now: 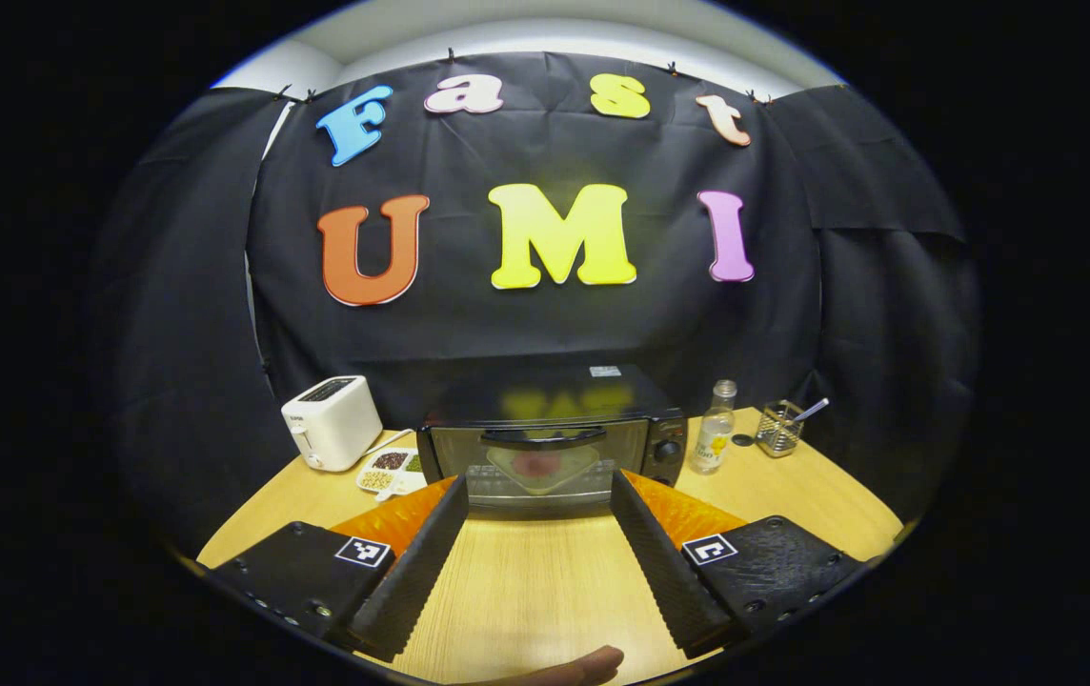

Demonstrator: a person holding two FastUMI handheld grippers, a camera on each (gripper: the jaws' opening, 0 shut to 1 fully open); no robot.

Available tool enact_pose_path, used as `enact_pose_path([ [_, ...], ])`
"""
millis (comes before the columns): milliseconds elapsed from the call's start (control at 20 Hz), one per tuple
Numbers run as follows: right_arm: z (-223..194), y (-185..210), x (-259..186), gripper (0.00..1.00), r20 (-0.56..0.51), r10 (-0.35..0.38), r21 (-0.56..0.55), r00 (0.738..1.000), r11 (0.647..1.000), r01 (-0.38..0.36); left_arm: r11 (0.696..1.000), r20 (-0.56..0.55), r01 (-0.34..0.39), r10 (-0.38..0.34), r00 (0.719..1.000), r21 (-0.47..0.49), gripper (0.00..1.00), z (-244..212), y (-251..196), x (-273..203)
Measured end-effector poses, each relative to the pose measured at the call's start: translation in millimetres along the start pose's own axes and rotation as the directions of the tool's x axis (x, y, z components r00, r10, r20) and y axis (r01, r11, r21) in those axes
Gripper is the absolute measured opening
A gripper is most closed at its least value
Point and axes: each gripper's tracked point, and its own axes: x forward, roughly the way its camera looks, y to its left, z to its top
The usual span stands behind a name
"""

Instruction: Open the electric oven with the left hand, put the food in, and close the electric oven.

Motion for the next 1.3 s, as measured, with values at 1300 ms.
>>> enact_pose_path([
  [1300, 23.0, 29.3, -22.8, 0.95, 0.239, 0.034, -0.161, 0.97, 0.987, 0.005, 0.996, 0.296, -0.089, 0.091, 0.951, -0.022, 0.96, 29.4, 14.4, -172.8],
])
